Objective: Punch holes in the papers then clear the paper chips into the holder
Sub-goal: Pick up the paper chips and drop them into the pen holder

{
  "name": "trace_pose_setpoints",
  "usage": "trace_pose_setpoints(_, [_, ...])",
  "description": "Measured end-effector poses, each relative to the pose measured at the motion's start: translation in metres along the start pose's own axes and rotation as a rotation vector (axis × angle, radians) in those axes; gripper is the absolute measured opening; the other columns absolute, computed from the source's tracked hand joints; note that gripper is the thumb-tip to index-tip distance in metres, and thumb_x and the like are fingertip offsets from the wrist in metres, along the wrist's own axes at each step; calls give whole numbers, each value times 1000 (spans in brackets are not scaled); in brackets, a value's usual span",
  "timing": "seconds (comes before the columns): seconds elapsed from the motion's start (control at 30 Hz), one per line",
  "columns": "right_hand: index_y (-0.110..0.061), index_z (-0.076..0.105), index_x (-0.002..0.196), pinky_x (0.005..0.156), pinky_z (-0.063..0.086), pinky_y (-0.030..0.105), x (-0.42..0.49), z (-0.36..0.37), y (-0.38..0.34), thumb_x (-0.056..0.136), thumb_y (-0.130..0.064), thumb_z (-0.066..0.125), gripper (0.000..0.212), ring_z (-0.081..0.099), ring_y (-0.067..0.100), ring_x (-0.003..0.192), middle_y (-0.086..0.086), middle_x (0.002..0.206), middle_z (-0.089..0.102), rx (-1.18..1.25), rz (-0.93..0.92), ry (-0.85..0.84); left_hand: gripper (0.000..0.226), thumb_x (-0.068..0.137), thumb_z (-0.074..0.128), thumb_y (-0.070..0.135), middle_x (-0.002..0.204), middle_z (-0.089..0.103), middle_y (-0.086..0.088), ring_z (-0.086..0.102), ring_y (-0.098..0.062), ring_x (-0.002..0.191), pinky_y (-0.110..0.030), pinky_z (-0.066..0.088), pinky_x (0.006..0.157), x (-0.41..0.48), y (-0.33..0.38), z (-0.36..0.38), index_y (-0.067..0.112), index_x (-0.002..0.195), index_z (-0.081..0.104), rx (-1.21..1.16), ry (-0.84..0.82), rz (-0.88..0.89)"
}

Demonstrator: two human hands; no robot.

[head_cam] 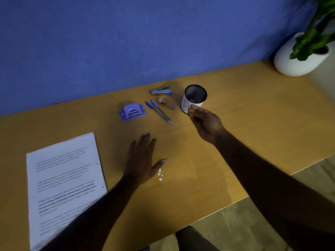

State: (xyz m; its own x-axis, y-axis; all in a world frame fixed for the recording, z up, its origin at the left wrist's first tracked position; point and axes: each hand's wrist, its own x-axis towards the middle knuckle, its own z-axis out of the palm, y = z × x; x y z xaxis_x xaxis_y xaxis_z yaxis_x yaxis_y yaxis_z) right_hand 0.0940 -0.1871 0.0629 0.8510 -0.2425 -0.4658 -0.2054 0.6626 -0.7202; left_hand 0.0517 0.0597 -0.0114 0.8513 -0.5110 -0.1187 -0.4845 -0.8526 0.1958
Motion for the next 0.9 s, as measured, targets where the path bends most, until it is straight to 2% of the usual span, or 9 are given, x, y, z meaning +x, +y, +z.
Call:
trace_pose_setpoints(0.07, [0,67,90,77,58,20,18,6,-21,90,13,53,19,68,15,76,9,82,70,-78,-89,28,93,87,12,77,160,28,-15,28,-30,148,-52,26,116,13,3,-3,12,149,37,3,-6,2])
trace_pose_setpoints(0.13, [5,68,93,82,57,27,38,9,-39,84,14,60,14,67,21,78,14,84,69,-275,-190,67,93,86,15,77,162,23,-14,22,-28,150,-50,21,119,23,4,-3,13,151,32,14,-4,4])
trace_pose_setpoints(0.2, [6,71,99,82,55,33,57,10,-53,81,10,66,19,64,23,81,16,87,69,-669,-305,117,94,85,13,78,163,19,-13,18,-27,151,-48,18,121,32,4,-3,14,152,29,19,-8,7])
trace_pose_setpoints(0.3, [-7,77,97,75,53,33,78,9,-68,81,-1,65,20,65,20,87,10,96,73,-1354,-495,129,94,84,15,78,164,16,-12,16,-27,152,-48,16,122,43,2,-1,15,153,29,-12,-3,13])
trace_pose_setpoints(0.4, [-5,76,101,76,56,36,91,11,-73,85,-1,60,23,66,26,95,13,106,72,-1677,-530,29,92,85,20,77,164,16,-12,17,-27,152,-49,18,122,50,1,1,15,152,30,-19,-2,13])
trace_pose_setpoints(0.5, [-5,75,101,77,58,38,96,14,-73,88,-3,58,21,66,28,96,14,105,72,-1818,-555,-15,92,85,18,78,164,14,-11,14,-25,152,-48,16,123,54,1,3,17,152,27,-14,-13,2])
trace_pose_setpoints(0.63, [-9,74,99,77,59,42,98,19,-76,85,-8,65,17,66,28,95,13,107,70,-1874,-560,-5,93,84,16,79,164,15,-11,15,-25,152,-48,17,122,54,-1,6,17,152,29,-10,-18,0])
trace_pose_setpoints(0.77, [-11,72,106,77,59,40,99,25,-78,88,-11,61,21,66,28,99,12,111,69,-1986,-451,-65,92,85,15,79,164,15,-10,14,-24,152,-48,18,122,52,-2,6,17,151,30,-13,-20,-4])
trace_pose_setpoints(0.9, [-10,74,103,79,58,39,97,24,-79,87,-6,62,20,65,27,100,11,111,70,-1928,-510,-62,92,84,13,79,165,14,-9,12,-23,152,-47,16,123,50,-4,4,18,151,30,-11,-28,-8])
